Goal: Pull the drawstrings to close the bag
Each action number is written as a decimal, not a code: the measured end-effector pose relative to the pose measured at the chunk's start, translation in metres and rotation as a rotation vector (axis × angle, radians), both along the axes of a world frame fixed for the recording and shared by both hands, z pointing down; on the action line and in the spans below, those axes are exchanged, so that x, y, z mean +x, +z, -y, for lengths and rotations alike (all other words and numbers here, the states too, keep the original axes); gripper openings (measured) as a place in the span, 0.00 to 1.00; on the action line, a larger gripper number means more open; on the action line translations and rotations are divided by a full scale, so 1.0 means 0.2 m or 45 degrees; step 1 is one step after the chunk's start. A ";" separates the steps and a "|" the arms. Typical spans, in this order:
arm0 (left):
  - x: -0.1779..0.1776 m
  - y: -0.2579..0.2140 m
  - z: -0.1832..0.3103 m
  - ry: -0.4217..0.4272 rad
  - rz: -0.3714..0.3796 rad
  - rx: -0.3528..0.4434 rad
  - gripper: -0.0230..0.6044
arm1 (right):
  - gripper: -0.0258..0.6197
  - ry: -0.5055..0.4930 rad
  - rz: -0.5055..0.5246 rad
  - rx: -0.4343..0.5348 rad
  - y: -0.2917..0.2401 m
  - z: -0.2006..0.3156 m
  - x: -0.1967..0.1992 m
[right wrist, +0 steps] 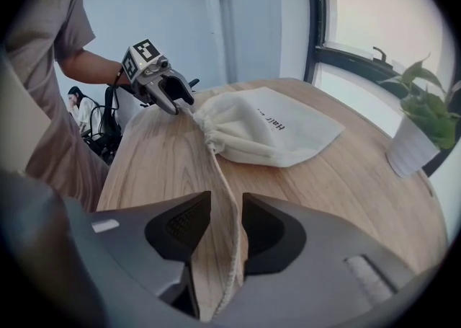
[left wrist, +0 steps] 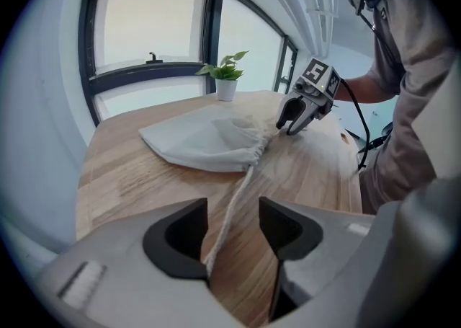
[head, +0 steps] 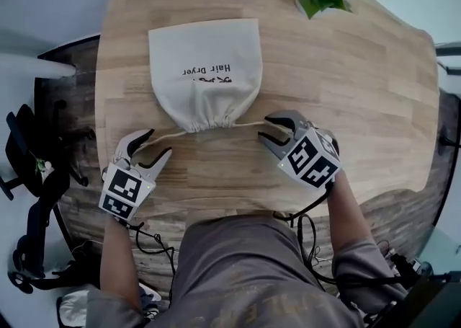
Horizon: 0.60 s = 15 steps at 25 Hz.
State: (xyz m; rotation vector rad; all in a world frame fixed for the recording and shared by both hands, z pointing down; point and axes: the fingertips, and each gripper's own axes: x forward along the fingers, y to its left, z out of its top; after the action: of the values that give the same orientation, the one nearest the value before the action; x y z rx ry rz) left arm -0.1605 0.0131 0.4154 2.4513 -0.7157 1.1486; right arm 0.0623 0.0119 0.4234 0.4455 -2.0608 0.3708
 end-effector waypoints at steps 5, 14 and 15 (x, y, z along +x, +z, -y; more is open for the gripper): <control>0.11 -0.01 0.05 0.083 -0.008 0.020 0.39 | 0.27 -0.113 0.033 0.062 -0.04 0.03 -0.16; 0.20 0.05 0.06 0.205 0.014 0.016 0.37 | 0.26 -0.186 0.011 0.052 0.02 0.05 -0.23; 0.20 0.05 0.07 0.203 0.012 0.021 0.36 | 0.25 -0.187 0.013 0.054 0.03 0.05 -0.23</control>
State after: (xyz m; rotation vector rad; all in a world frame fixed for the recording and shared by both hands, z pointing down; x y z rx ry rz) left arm -0.1199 -0.0004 0.4253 2.5572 -0.5422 1.2165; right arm 0.0161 0.0014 0.4286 0.3154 -2.0996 0.2425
